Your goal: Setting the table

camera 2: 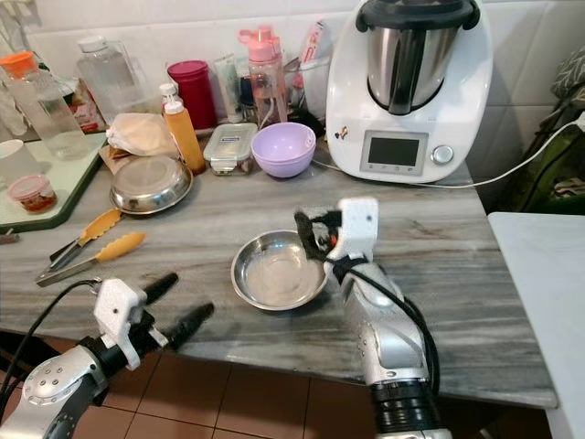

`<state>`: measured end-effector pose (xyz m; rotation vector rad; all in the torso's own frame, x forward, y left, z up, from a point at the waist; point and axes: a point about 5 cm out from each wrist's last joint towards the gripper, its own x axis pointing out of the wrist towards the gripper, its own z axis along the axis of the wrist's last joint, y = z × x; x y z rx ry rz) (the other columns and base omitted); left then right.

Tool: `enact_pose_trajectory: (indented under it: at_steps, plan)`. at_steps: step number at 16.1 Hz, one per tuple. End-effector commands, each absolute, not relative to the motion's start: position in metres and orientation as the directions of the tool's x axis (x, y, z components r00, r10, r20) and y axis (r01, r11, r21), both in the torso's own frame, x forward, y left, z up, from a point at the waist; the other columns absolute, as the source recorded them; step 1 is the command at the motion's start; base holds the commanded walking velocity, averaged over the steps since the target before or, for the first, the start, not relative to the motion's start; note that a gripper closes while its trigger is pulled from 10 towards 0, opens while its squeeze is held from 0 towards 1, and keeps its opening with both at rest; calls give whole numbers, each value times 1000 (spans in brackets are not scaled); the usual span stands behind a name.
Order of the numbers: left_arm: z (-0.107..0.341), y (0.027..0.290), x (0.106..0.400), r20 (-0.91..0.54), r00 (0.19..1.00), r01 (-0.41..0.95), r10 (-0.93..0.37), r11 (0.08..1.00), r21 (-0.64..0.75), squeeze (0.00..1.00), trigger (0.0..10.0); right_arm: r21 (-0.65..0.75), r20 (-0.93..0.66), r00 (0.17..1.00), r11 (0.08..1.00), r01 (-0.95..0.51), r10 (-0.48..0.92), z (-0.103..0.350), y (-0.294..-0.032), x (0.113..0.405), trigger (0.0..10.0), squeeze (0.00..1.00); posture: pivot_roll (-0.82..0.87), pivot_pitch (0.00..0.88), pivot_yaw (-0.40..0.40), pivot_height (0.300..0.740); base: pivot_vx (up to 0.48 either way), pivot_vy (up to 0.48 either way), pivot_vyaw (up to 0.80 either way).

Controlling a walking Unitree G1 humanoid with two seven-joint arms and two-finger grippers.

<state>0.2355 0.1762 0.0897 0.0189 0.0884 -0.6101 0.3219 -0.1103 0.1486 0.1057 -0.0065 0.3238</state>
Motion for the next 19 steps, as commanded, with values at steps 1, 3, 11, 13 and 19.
enact_pose_trajectory:
  at_steps: [1, 3, 11, 13, 19]
  plan:
    - [92, 184, 239, -76, 846, 529, -528, 848, 1, 0, 10000, 58, 77, 938, 937, -344, 339, 161, -103, 323, 10000, 1000, -137, 0, 77, 740, 0, 0, 0]
    - [94, 191, 245, -47, 895, 445, -444, 895, 13, 0, 10000, -10, 121, 931, 938, -346, 344, 168, -103, 326, 10000, 1000, -131, 0, 73, 740, 0, 0, 0]
    - [93, 187, 251, 6, 963, 269, -269, 963, -37, 0, 10000, -182, 20, 994, 978, -98, 104, 137, -149, 319, 10000, 1000, -124, 0, 62, 740, 0, 0, 0]
    - [94, 186, 250, 9, 959, 283, -283, 958, -49, 0, 10000, -212, -18, 999, 977, -37, 34, 128, -160, 316, 10000, 1000, -131, 0, 66, 740, 0, 0, 0]
    - [95, 175, 244, -18, 919, 393, -395, 917, -69, 0, 10000, -274, -142, 982, 958, 82, -124, 109, -185, 318, 10000, 1000, -142, 5, 80, 740, 0, 0, 0]
